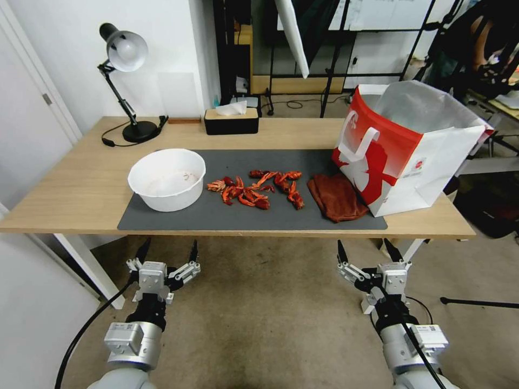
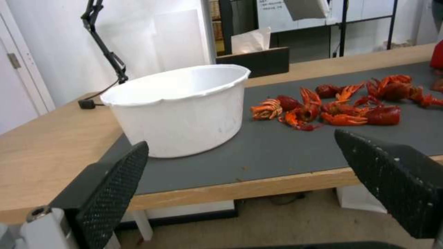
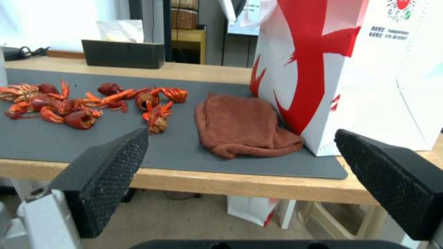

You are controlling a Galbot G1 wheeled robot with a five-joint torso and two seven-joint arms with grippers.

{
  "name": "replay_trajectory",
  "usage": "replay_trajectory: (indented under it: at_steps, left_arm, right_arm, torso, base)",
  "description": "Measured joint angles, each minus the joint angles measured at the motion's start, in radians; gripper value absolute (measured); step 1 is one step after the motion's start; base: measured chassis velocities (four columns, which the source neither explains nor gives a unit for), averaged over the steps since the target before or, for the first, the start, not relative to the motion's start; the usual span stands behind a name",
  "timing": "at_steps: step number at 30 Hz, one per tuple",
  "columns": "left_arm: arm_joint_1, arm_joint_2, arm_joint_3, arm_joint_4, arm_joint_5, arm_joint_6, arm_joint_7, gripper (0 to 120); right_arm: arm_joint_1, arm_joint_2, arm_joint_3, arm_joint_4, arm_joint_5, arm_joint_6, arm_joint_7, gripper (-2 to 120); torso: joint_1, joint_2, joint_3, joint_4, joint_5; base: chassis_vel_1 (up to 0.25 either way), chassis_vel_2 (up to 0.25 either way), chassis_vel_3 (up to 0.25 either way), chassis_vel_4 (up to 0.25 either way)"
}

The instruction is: Sweep shrimp from table into container with towel, then put container into takeout bag.

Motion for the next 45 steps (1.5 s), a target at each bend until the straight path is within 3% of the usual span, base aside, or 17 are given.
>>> replay_trajectory:
  at_steps: [5, 9, 11, 12, 13, 16, 20, 38, 42, 45]
  left_arm:
    - [0.0, 0.0, 0.0, 0.0, 0.0, 0.0, 0.0, 100]
    - [-0.023, 0.016, 0.026, 0.004, -0.026, 0.014, -0.037, 100]
    - [-0.081, 0.059, 0.095, 0.023, -0.093, 0.053, -0.132, 100]
    - [-0.104, 0.076, 0.121, 0.03, -0.119, 0.068, -0.169, 100]
    - [-0.104, 0.076, 0.121, 0.03, -0.119, 0.068, -0.169, 100]
    - [-0.179, 0.13, 0.209, 0.052, -0.207, 0.118, -0.291, 100]
    - [-0.202, 0.158, 0.236, 0.053, -0.254, 0.117, -0.331, 100]
    - [-0.192, 0.163, 0.219, 0.073, -0.243, 0.071, -0.31, 100]
    - [-0.223, 0.189, 0.168, 0.052, -0.274, 0.066, -0.306, 100]
    - [-0.263, 0.243, 0.088, 0.039, -0.353, 0.065, -0.292, 100]
  right_arm:
    - [0.001, 0.001, 0.0, 0.0, 0.001, -0.006, -0.004, 100]
    - [0.011, 0.018, -0.008, -0.02, 0.021, -0.099, -0.074, 100]
    - [0.022, 0.033, -0.013, -0.029, 0.035, -0.161, -0.127, 100]
    - [0.024, 0.035, -0.014, -0.029, 0.036, -0.166, -0.131, 100]
    - [0.024, 0.035, -0.014, -0.029, 0.036, -0.166, -0.131, 100]
    - [0.029, 0.038, -0.015, -0.026, 0.037, -0.17, -0.133, 100]
    - [0.031, 0.039, -0.015, -0.02, 0.037, -0.17, -0.132, 100]
    - [0.037, 0.034, -0.002, -0.015, 0.035, -0.165, -0.124, 100]
    - [0.043, 0.03, 0.0, -0.013, 0.035, -0.166, -0.125, 100]
    - [0.051, 0.024, 0.0, -0.015, 0.037, -0.169, -0.127, 100]
  torso:
    - [0.0, 0.0, 0.0, 0.0, 0.0]
    - [0.0, 0.0, 0.0, 0.0002, 0.0004]
    - [0.0, 0.0, 0.0, -0.0001, -0.0003]
    - [0.0, 0.0, 0.0, 0.0, -0.0002]
    - [0.0, 0.0, 0.0, 0.0, -0.0002]
    - [0.0, 0.0, 0.0, -0.0001, 0.0001]
    - [0.0, 0.0, 0.0, 0.0002, 0.0003]
    - [0.0, 0.0, 0.0, 0.0, 0.0001]
    - [0.0, 0.0, 0.0, -0.0001, 0.0001]
    - [0.0, 0.0, 0.0, 0.0003, -0.0001]
  base:
    - [0.0, 0.0, 0.0, 0.0]
    - [0.0, 0.0, 0.0, 0.0]
    - [0.0, 0.0, 0.0, 0.0]
    - [0.0, 0.0, 0.0, 0.0]
    - [0.0, 0.0, 0.0, 0.0]
    - [0.0, 0.0, 0.0, 0.0]
    - [0.0, 0.0, 0.0, 0.0]
    - [0.0, 0.0, 0.0, 0.0]
    - [0.0, 0.0, 0.0, 0.0]
    - [0.0, 0.0, 0.0, 0.0]
